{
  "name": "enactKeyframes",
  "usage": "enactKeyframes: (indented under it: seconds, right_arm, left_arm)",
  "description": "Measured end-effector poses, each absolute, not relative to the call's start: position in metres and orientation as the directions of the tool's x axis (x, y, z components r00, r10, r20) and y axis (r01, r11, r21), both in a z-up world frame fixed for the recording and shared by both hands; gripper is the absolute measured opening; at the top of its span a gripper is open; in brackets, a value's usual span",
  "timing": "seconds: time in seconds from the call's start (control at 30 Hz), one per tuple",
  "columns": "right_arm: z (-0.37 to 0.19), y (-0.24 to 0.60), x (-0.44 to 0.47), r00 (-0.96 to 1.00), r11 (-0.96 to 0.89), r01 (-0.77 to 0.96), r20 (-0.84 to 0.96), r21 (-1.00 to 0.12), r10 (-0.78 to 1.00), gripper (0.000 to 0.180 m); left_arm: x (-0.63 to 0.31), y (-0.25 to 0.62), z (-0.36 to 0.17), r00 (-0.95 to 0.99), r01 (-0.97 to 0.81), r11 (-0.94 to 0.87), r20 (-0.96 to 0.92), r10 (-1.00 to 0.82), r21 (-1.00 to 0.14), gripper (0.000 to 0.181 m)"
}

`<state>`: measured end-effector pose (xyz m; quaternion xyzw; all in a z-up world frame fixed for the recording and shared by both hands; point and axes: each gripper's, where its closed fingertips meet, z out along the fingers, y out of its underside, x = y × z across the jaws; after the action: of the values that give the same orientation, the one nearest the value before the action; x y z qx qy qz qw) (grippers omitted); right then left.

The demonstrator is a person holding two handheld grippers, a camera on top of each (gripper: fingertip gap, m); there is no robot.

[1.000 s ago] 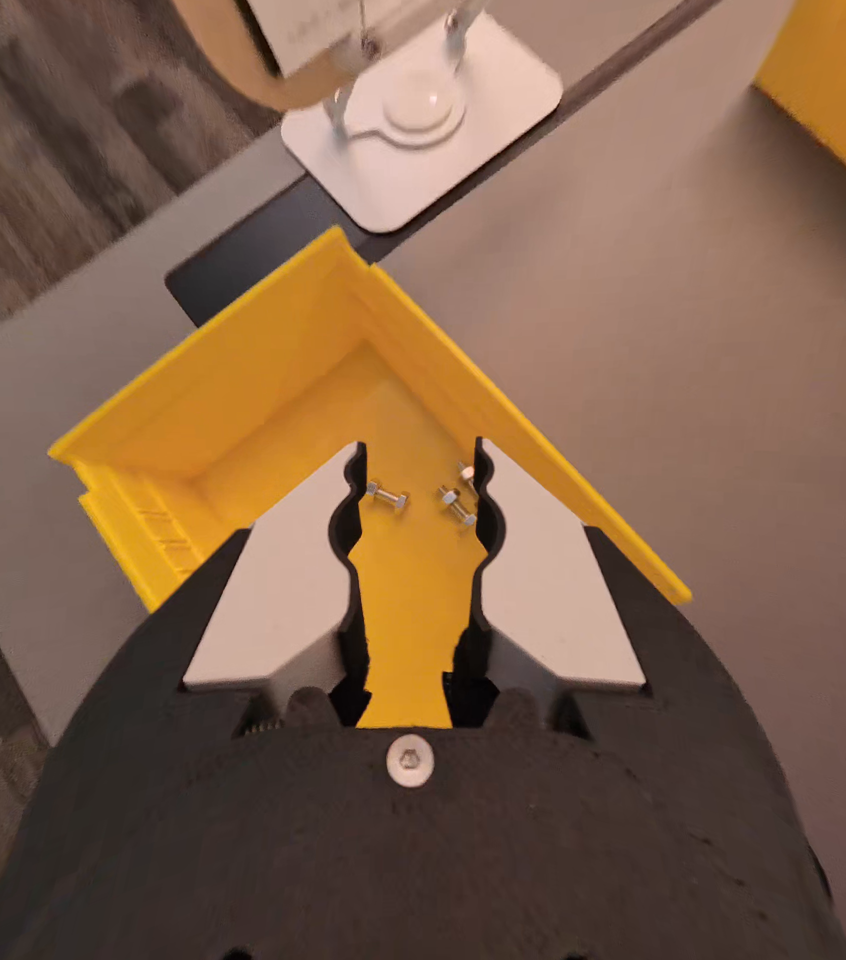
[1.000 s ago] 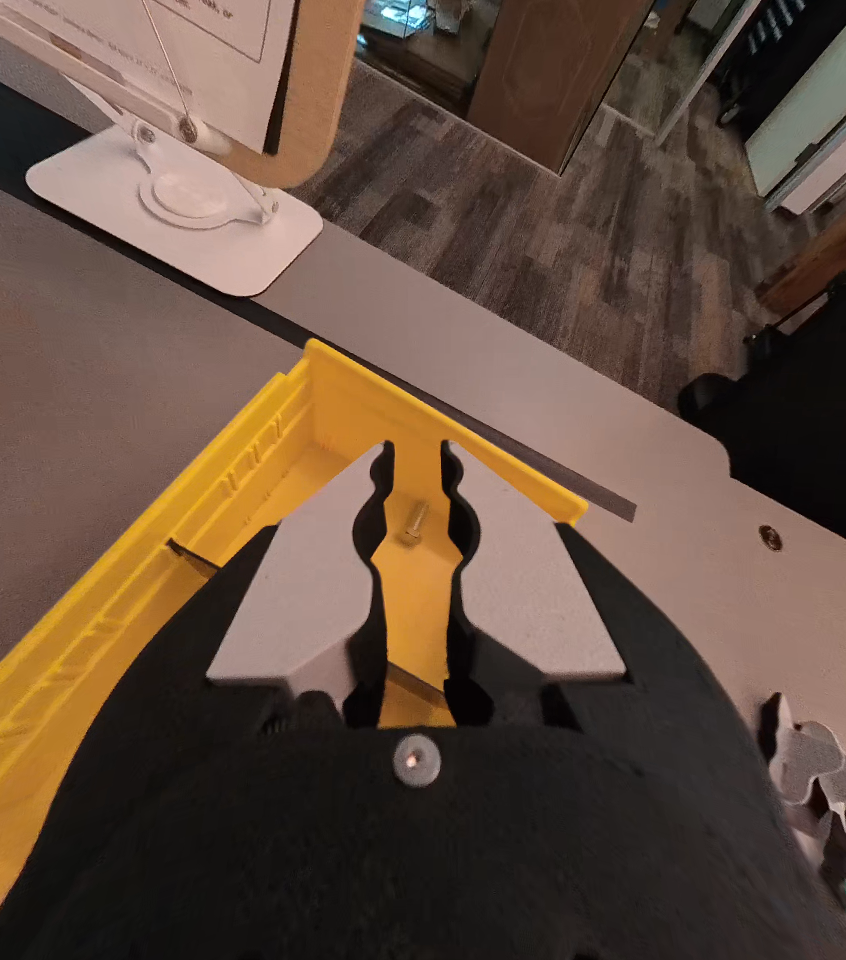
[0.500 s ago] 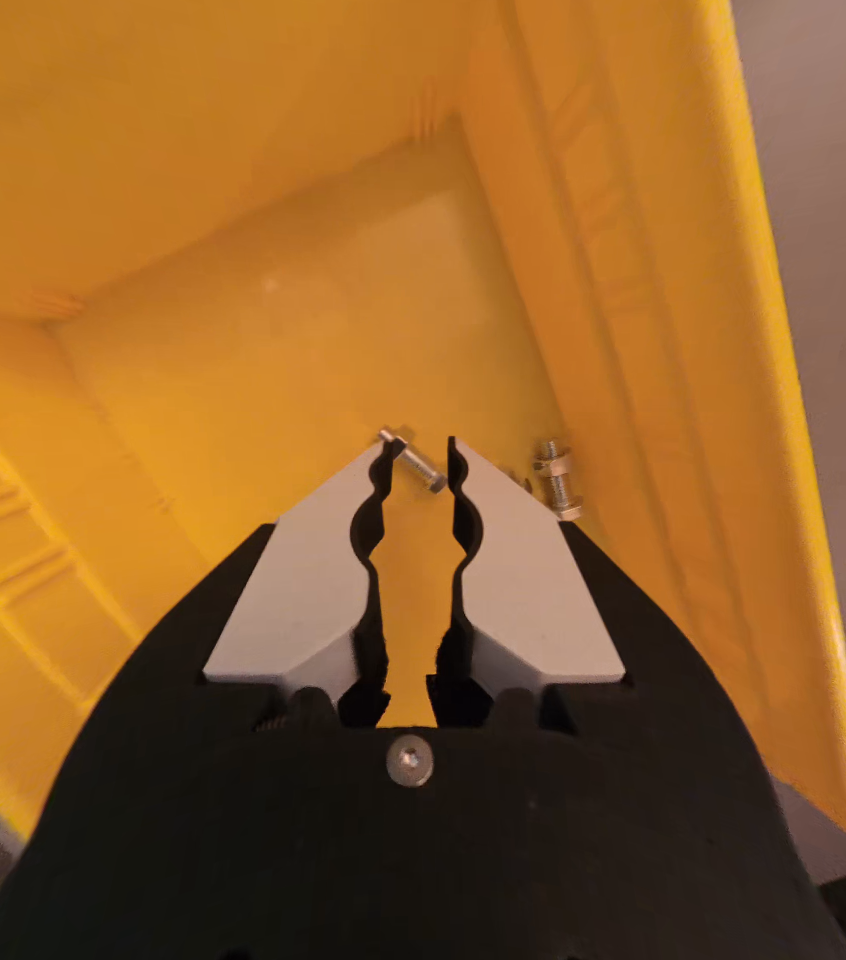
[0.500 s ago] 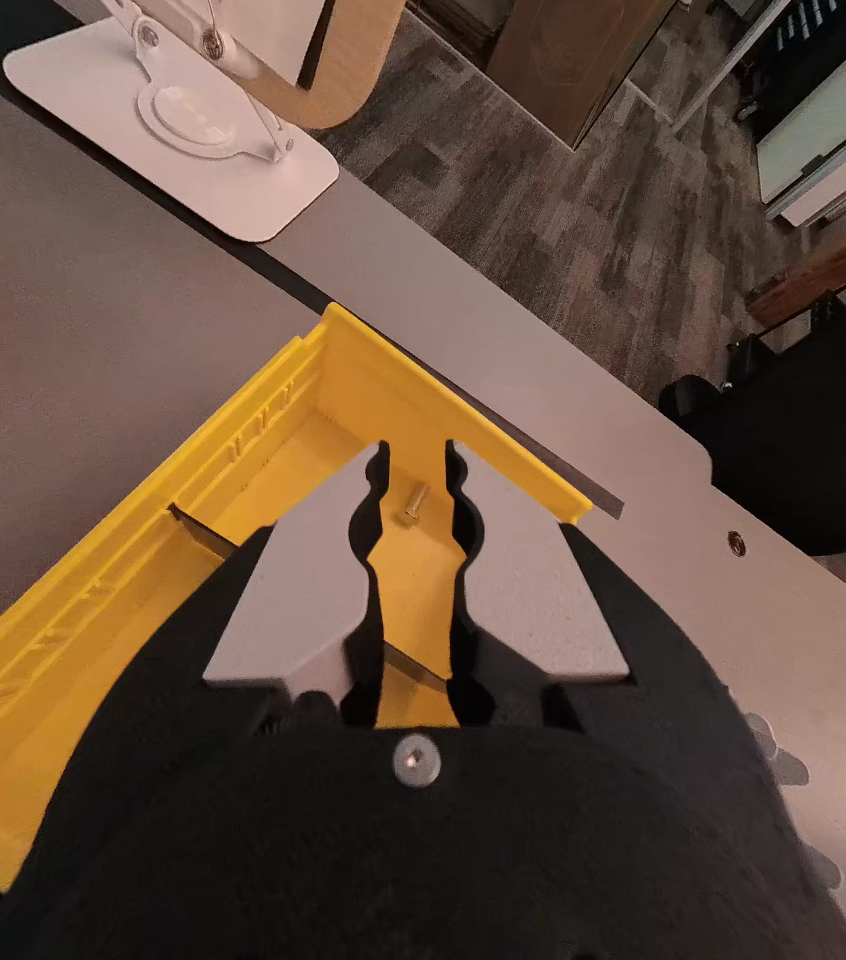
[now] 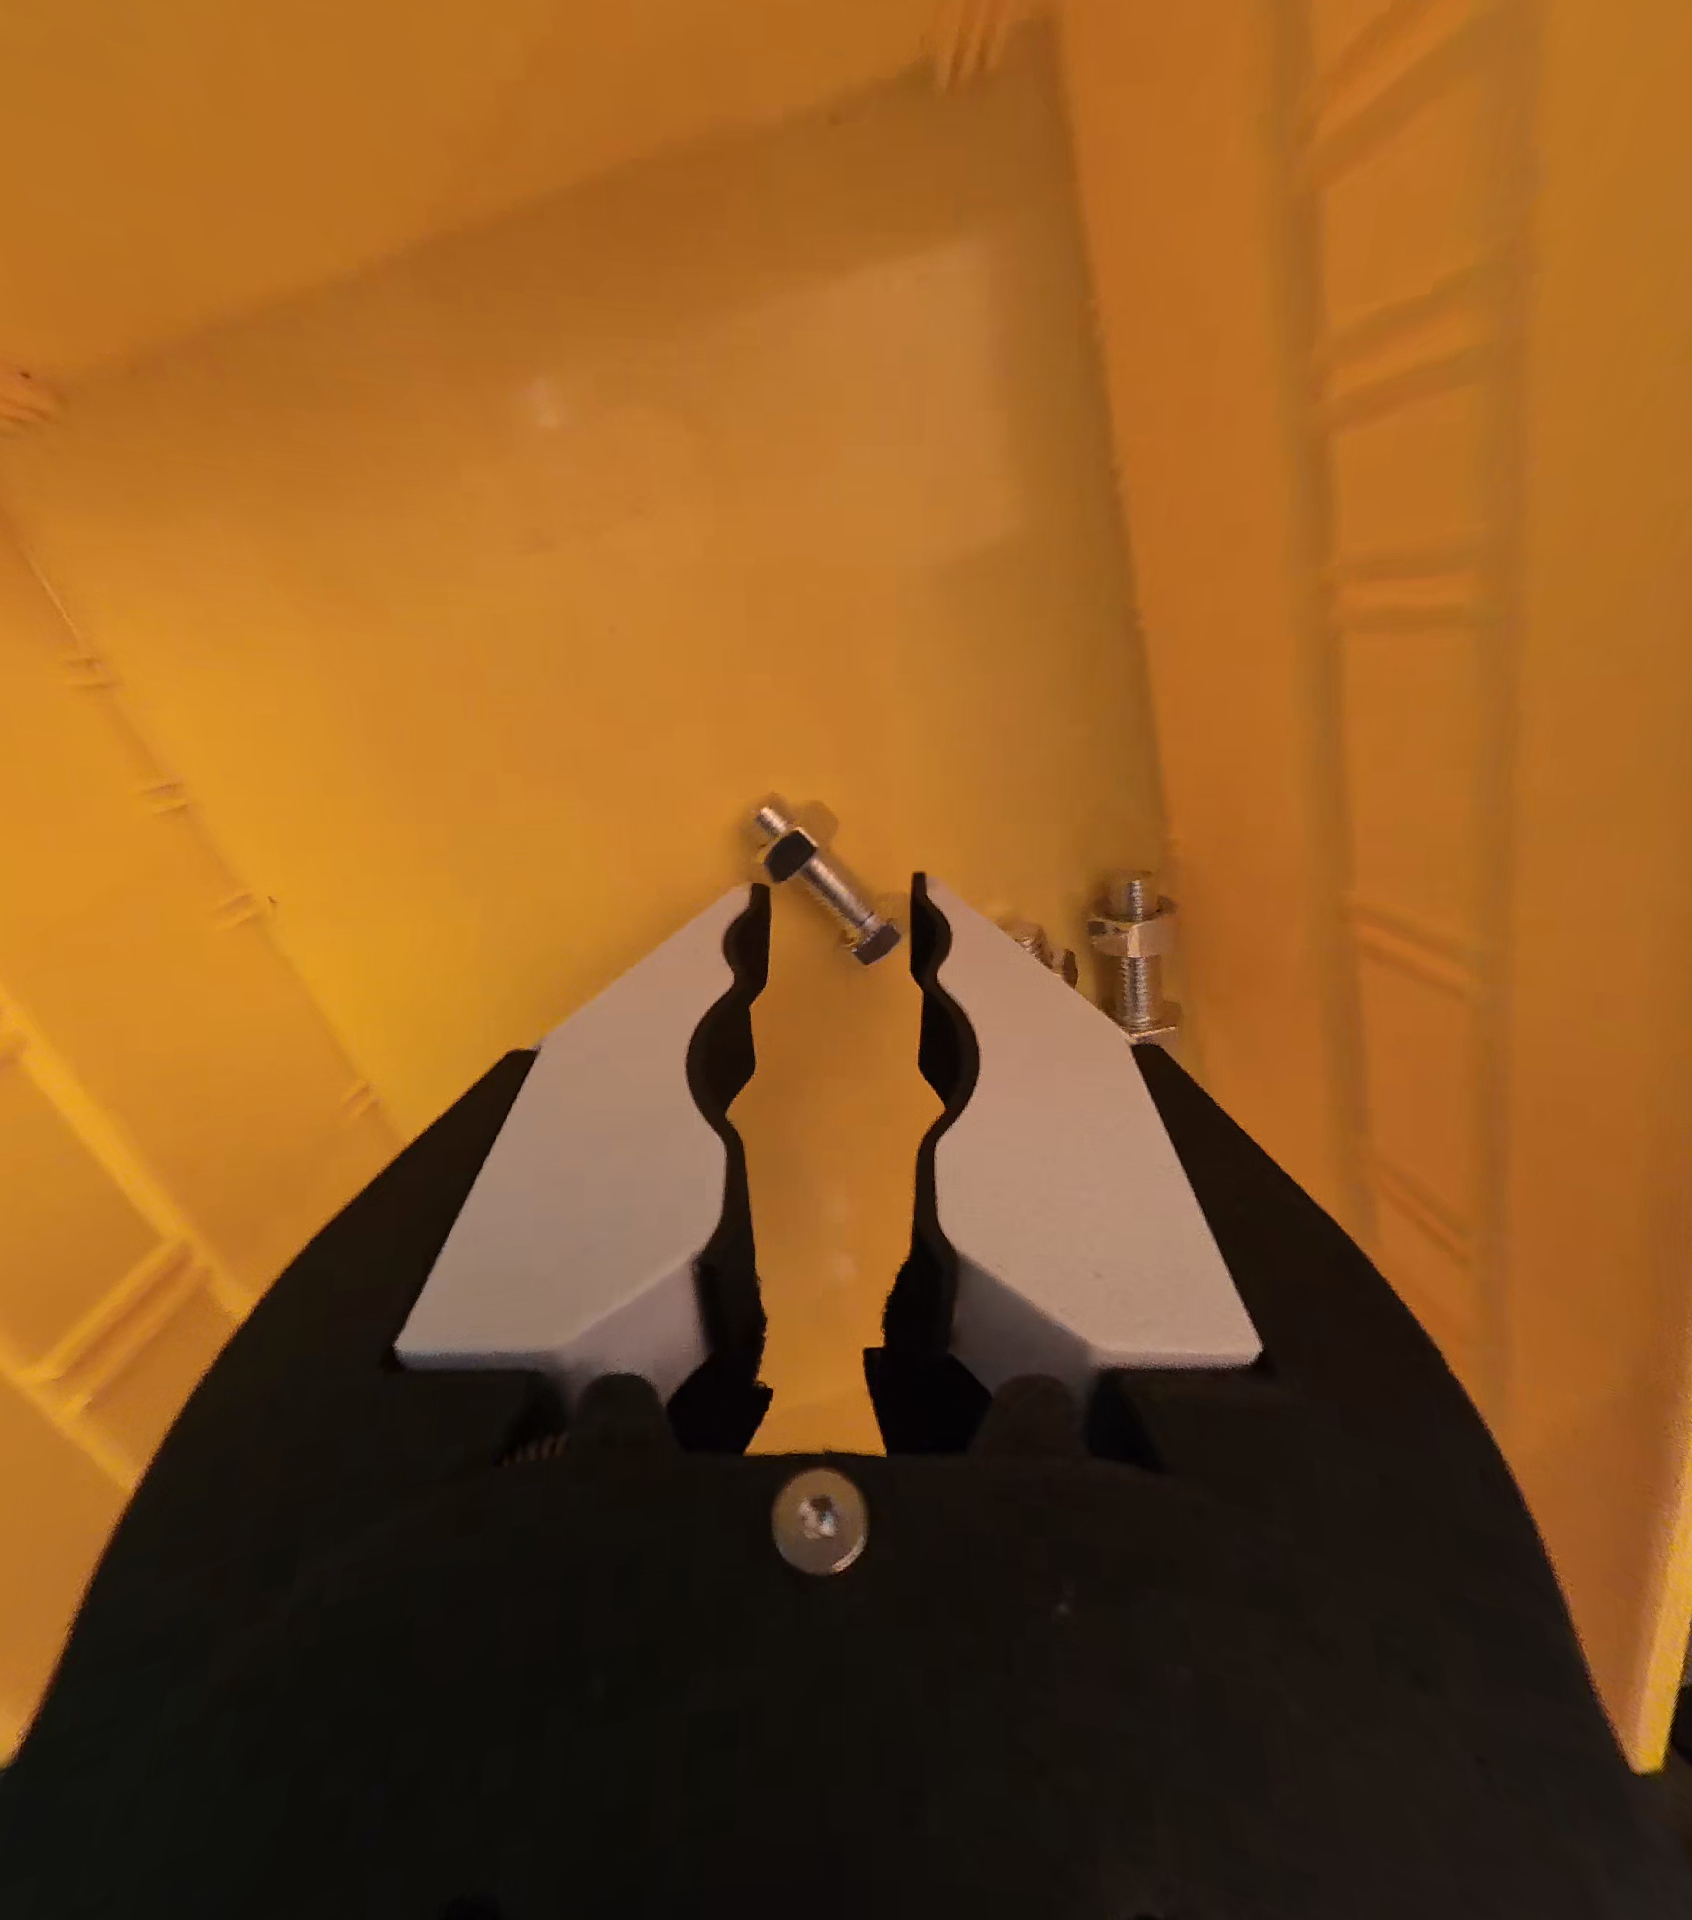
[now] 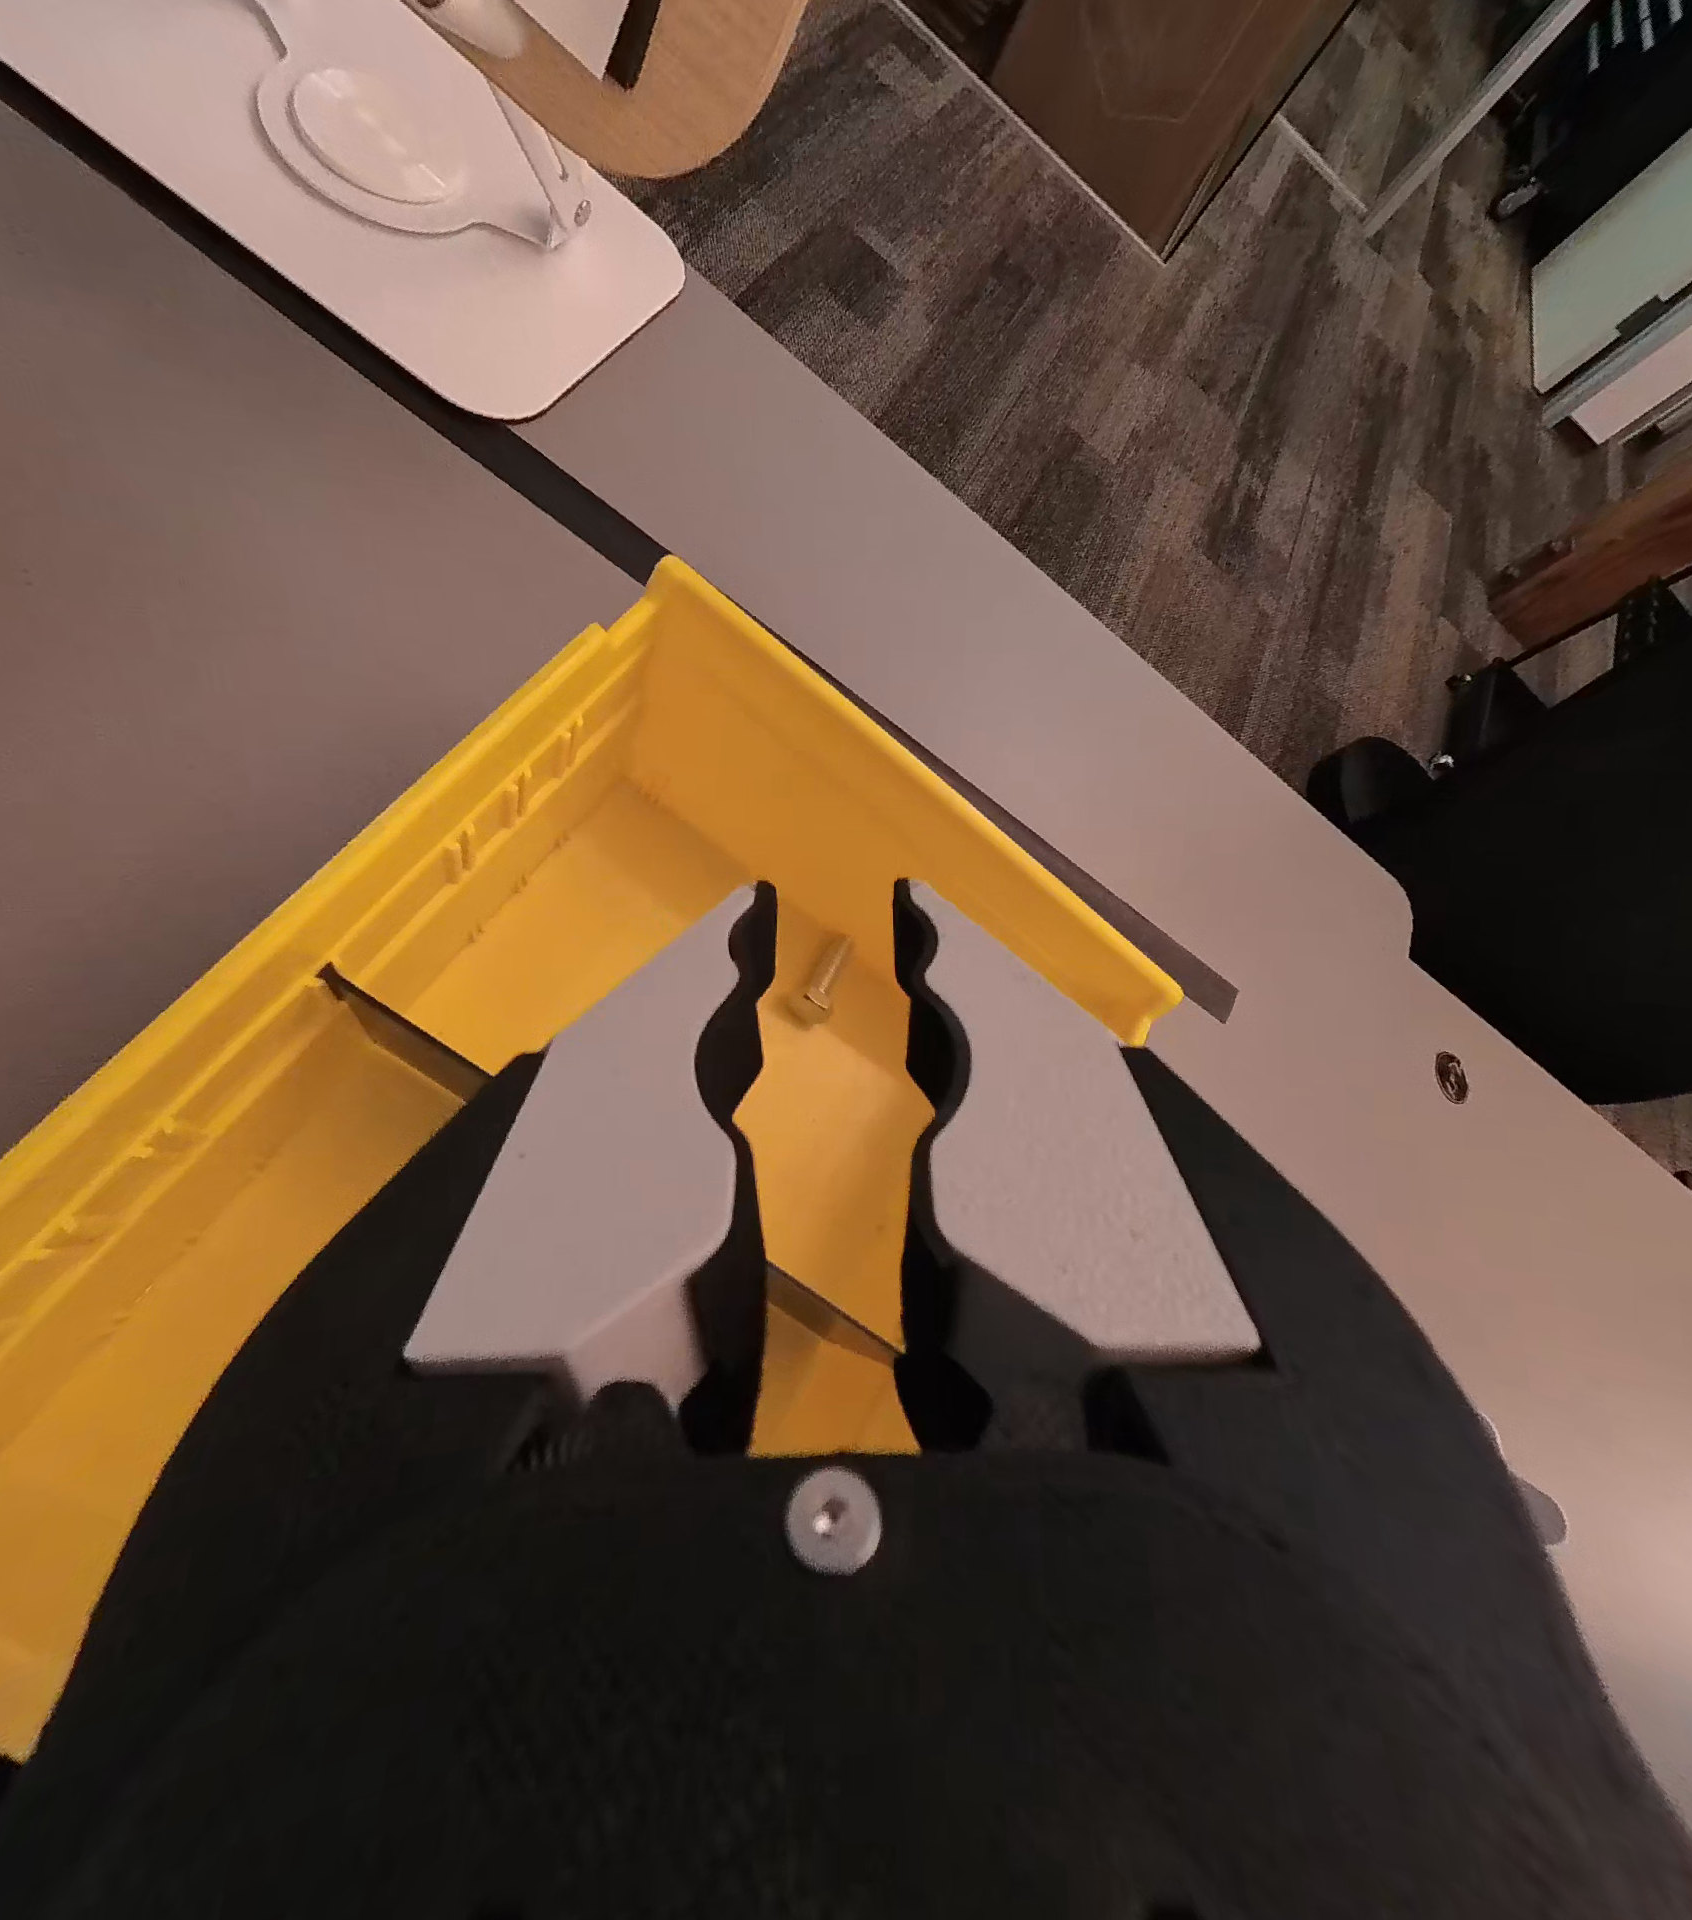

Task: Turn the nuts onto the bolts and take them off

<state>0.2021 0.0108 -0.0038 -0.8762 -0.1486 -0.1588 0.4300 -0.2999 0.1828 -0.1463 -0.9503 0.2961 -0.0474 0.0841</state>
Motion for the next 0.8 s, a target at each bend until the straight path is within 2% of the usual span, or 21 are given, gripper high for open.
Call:
enactKeyframes:
  seconds: [0.27,0.33,0.67,0.73,0.8]
  right_arm:
    - [-0.007,0.011,0.202,0.902,-0.597,0.402,0.41,-0.694,0.131,0.022]
    - [-0.009,0.011,0.202,0.9,-0.603,0.407,0.415,-0.686,0.135,0.022]
    - [-0.013,0.01,0.204,0.892,-0.618,0.418,0.43,-0.666,0.14,0.022]
    - [-0.008,0.01,0.205,0.888,-0.607,0.421,0.442,-0.674,0.126,0.022]
    - [0.002,0.011,0.203,0.886,-0.575,0.425,0.45,-0.699,0.108,0.021]
  left_arm:
    - [-0.303,0.177,-0.159,0.807,-0.585,-0.803,0.02,-0.59,-0.111,0.019]
    - [-0.306,0.176,-0.159,0.792,-0.607,-0.789,0.008,-0.61,-0.098,0.009]
    - [-0.309,0.173,-0.159,0.713,-0.701,-0.71,-0.02,-0.701,-0.068,0.007]
    - [-0.31,0.175,-0.155,0.702,-0.711,-0.698,-0.029,-0.712,-0.08,0.007]
    - [-0.306,0.178,-0.142,0.704,-0.703,-0.696,-0.009,-0.71,-0.144,0.007]
